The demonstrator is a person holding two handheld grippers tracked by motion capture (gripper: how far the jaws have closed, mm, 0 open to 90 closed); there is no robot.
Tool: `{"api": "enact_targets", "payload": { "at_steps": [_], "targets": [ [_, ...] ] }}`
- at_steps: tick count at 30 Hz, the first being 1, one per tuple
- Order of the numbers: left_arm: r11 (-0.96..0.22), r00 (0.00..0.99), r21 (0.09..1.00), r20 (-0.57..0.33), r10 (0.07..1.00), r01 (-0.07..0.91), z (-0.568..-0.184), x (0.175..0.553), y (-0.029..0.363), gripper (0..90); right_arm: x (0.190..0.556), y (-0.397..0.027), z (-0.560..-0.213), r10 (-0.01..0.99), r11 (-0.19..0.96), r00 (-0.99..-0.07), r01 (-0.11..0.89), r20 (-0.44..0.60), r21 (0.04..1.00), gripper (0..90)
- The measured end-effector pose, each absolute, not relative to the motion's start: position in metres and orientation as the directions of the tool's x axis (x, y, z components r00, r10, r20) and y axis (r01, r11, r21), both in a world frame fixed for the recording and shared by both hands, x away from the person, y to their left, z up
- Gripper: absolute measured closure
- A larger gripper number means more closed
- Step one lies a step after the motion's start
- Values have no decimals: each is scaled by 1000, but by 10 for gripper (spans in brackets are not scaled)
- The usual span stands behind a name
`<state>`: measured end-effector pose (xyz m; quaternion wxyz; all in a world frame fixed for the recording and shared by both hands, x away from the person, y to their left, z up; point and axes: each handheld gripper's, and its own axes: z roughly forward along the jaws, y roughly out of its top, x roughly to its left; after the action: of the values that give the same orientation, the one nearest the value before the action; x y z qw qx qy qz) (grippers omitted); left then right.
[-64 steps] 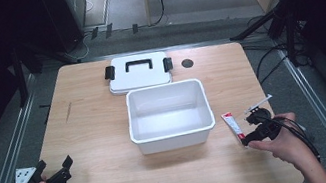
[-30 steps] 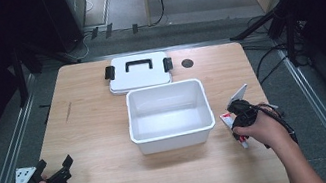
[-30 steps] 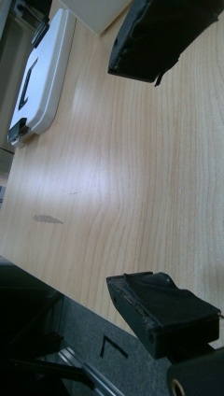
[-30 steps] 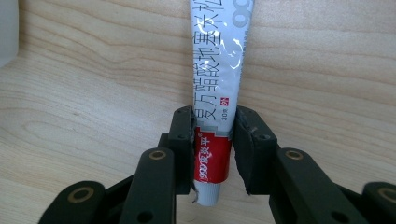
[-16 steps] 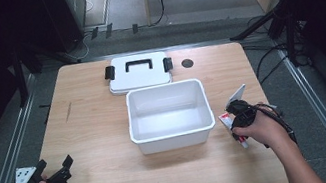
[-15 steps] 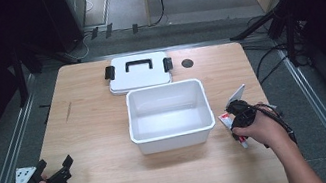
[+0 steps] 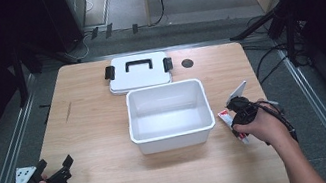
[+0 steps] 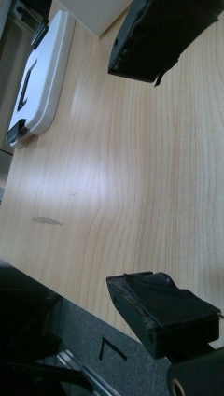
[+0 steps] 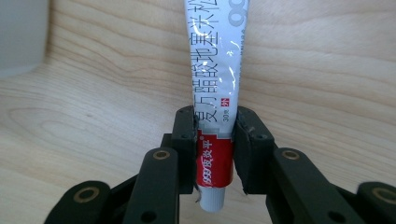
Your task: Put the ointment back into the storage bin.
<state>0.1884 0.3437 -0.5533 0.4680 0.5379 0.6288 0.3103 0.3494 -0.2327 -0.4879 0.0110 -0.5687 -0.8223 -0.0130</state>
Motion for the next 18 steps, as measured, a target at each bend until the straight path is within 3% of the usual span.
{"api": "enact_targets", "payload": {
  "at_steps": [18],
  "targets": [
    [223,21,893,-252,968,392,-553,189,344,26,368,-242,-402,931,360,-363,930,46,73,726]
  ]
}}
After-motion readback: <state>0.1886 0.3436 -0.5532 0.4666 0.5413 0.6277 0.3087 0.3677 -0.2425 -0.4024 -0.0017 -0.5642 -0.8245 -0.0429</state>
